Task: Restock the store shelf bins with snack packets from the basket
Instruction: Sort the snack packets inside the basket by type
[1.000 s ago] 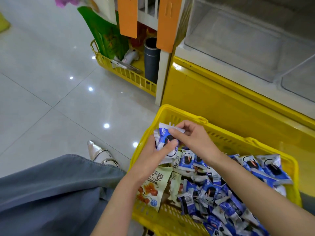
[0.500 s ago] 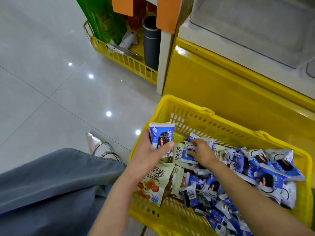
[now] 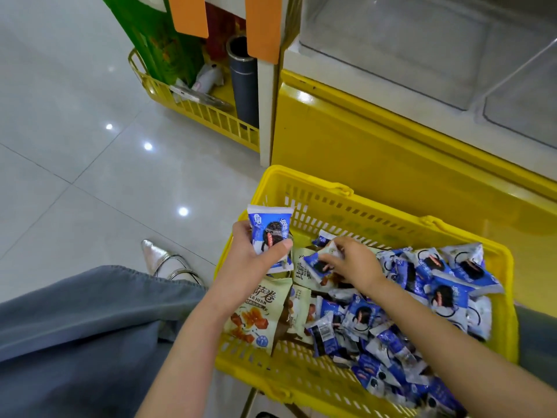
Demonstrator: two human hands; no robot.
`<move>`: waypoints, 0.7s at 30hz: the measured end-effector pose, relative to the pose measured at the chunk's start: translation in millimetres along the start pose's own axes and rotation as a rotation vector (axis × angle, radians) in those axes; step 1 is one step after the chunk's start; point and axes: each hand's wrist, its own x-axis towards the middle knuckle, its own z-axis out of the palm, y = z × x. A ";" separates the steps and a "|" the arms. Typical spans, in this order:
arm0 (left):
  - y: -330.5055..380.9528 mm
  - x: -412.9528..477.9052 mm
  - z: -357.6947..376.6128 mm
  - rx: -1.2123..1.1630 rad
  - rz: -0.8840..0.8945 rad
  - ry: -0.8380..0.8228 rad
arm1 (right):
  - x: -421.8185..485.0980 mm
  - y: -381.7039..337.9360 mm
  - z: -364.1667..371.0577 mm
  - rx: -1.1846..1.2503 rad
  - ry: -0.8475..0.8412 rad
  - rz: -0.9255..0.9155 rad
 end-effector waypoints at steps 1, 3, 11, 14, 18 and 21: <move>1.6 -2.6 1.0 0.007 0.009 -0.002 | -8.6 -0.4 -8.5 0.042 0.000 -0.028; 3.8 -8.5 1.4 0.017 0.027 0.015 | -26.7 -1.9 -24.8 0.118 -0.094 -0.115; -1.2 -26.9 -5.5 -0.197 -0.049 0.110 | -85.7 3.1 -19.7 -0.264 -0.639 -0.123; -3.3 -26.6 -11.6 -0.289 -0.037 0.162 | -82.6 -5.6 -22.5 -0.191 -0.405 -0.102; -2.8 -19.3 -16.0 -0.376 -0.043 0.223 | -50.4 -30.4 -24.1 0.150 -0.149 -0.054; -3.7 -15.5 -20.4 -0.395 -0.054 0.217 | -12.5 -49.2 -12.2 0.211 -0.138 -0.050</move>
